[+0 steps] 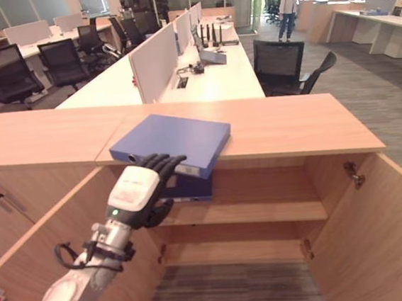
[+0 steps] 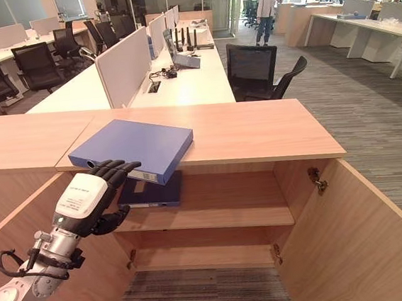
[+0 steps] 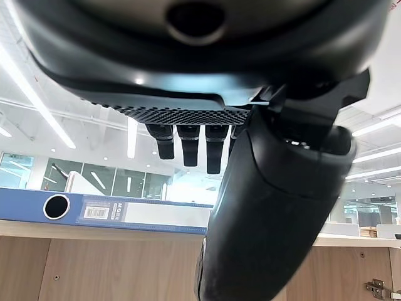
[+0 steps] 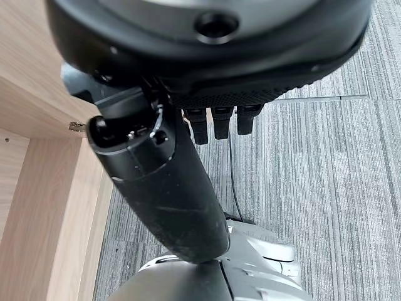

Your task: Put the empty folder in the office cabinet

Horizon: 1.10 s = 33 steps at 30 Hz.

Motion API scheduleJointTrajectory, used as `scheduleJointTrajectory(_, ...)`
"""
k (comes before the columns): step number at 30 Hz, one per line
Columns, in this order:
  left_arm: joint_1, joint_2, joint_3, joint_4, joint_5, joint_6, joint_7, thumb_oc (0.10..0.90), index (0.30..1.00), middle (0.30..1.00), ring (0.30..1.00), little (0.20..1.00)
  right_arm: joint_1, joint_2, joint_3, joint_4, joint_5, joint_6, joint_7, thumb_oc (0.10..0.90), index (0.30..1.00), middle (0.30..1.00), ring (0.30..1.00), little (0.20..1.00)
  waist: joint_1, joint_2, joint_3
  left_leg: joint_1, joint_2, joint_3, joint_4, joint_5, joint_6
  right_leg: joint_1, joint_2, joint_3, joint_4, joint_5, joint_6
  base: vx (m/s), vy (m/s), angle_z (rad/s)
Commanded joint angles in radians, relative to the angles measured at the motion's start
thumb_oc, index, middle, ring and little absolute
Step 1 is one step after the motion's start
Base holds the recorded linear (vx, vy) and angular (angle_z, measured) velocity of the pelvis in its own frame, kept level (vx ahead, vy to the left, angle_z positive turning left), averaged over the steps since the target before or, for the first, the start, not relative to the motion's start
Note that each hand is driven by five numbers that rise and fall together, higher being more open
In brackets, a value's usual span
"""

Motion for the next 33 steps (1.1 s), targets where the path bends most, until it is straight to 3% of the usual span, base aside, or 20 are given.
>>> scheduleJointTrajectory(1,-0.196,0.011,0.022,-0.017,0.015,0.019,0.100,0.800,0.900,0.900,0.900,0.900,-0.098,0.011,0.033,0.018,0.003,-0.024,-0.002,0.800,0.900,0.900,0.900,0.900,-0.024,-0.015,-0.001,-0.019,0.003,-0.019,-0.002,-0.043,-0.025,0.088,-0.033,0.001,0.008,-0.076,0.077,0.04,0.005,-0.03)
scheduleJointTrajectory(17,-0.326,-0.002,-0.036,0.054,0.088,0.063,0.150,0.800,0.900,0.900,0.900,0.900,-0.097,0.018,0.059,0.004,0.000,-0.030,-0.006,0.800,0.900,0.900,0.900,0.900,-0.034,-0.019,-0.008,-0.016,0.002,-0.012,-0.002,-0.037,-0.024,0.085,-0.033,0.008,0.008,-0.067,0.075,0.00,0.000,-0.04)
scheduleJointTrajectory(33,-0.326,-0.009,-0.041,0.041,0.057,0.056,0.131,0.800,0.900,0.900,0.900,0.900,-0.088,0.018,0.064,-0.006,0.004,-0.032,-0.006,0.800,0.900,0.900,0.900,0.900,-0.039,-0.024,-0.010,-0.012,-0.002,-0.012,-0.002,-0.041,-0.022,0.085,-0.032,0.010,0.008,-0.066,0.075,0.01,-0.002,0.00)
